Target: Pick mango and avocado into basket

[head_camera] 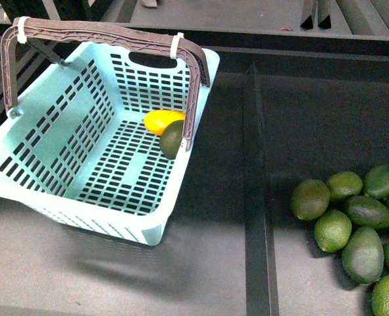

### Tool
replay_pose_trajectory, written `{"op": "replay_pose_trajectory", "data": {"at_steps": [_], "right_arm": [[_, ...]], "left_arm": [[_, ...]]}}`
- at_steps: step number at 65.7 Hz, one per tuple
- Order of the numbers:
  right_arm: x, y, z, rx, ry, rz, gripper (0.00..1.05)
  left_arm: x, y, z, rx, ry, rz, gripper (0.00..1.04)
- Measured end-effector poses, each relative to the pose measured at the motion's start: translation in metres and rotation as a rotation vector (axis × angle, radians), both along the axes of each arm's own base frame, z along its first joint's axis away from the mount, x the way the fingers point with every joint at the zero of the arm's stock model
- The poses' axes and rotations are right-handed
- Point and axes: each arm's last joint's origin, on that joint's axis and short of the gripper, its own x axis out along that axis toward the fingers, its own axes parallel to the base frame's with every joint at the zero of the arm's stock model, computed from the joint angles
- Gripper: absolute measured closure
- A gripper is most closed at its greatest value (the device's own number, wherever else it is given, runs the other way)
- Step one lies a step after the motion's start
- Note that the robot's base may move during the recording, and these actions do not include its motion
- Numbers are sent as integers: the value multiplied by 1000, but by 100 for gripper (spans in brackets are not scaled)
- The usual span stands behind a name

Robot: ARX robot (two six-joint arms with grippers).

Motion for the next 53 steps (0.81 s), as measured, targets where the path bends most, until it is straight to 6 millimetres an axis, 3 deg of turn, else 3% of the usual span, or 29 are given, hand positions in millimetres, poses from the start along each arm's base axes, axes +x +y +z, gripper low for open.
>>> {"op": "replay_pose_trajectory", "data": {"at_steps": [34,53], "right_arm": [[0,0,0,0,0,0,9],[0,0,0,0,0,0,9]], "left_arm": [[0,0,0,0,0,0,103],[0,0,0,0,0,0,42]]}}
